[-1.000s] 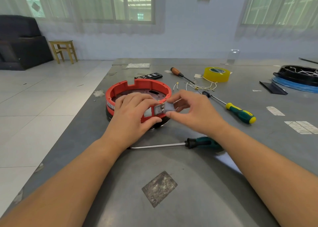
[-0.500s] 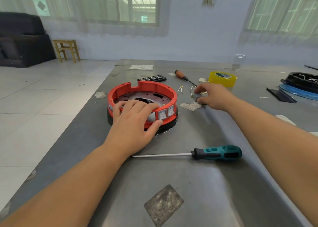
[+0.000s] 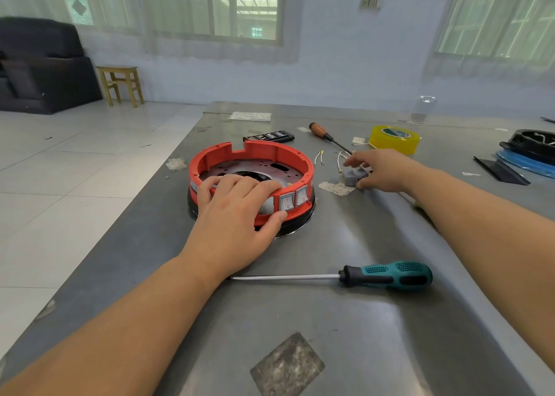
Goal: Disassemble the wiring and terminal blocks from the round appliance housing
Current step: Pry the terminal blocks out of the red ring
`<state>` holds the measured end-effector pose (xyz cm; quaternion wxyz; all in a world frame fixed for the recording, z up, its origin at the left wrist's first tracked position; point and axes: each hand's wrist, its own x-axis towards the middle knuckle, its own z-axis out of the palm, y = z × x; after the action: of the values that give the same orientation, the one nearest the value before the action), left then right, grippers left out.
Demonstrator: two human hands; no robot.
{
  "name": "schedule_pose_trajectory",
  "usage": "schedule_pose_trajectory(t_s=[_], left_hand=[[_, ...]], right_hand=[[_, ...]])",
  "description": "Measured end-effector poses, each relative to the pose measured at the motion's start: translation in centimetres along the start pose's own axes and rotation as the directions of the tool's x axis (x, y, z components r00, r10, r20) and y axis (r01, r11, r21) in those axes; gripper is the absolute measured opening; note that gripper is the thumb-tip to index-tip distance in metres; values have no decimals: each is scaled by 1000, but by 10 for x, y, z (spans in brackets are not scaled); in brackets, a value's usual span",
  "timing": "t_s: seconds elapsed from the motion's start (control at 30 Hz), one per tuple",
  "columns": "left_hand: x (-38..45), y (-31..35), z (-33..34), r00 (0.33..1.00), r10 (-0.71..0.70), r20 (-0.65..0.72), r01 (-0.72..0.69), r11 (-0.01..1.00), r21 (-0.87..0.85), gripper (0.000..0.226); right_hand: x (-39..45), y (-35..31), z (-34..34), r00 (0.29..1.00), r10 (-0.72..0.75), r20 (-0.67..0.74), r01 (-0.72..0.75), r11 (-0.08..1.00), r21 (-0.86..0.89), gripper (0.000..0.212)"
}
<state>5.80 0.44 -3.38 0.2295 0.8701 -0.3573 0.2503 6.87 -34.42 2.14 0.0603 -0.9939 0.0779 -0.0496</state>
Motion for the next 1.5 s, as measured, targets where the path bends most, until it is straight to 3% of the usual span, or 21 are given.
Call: schedule_pose_trajectory(t_s=[0.17,0.4,0.6,0.97,1.33,1.5], left_hand=[[0,0,-1,1000,-11,11,11,1000,2,49],[1,0,0,1000,-5,0,5,1000,2,47],[1,-1,2,1000,2,-9,-2,1000,7,47],[2,-1,2,1000,-2,-10,2,1000,11,47],[3,-3,4,1000,-6,-15,5,1000,-1,46],[3,-3,3,1000,-5,-22,5,1000,-6,44]], right_hand=[[0,-4,7,998,-52,-30,47,987,-155,43],[1,-6,14,993,-3,-116,-13,991,-131,39],[-1,-14,10,998,26,-56,-32,992,-121,49],[5,-25,17,990,59,-128,-76,988,-132,35],[8,-18,20,992,74,-104,-83,993,-85,39],[-10,-31,13,984,32,-173,-36,999,-25,44]])
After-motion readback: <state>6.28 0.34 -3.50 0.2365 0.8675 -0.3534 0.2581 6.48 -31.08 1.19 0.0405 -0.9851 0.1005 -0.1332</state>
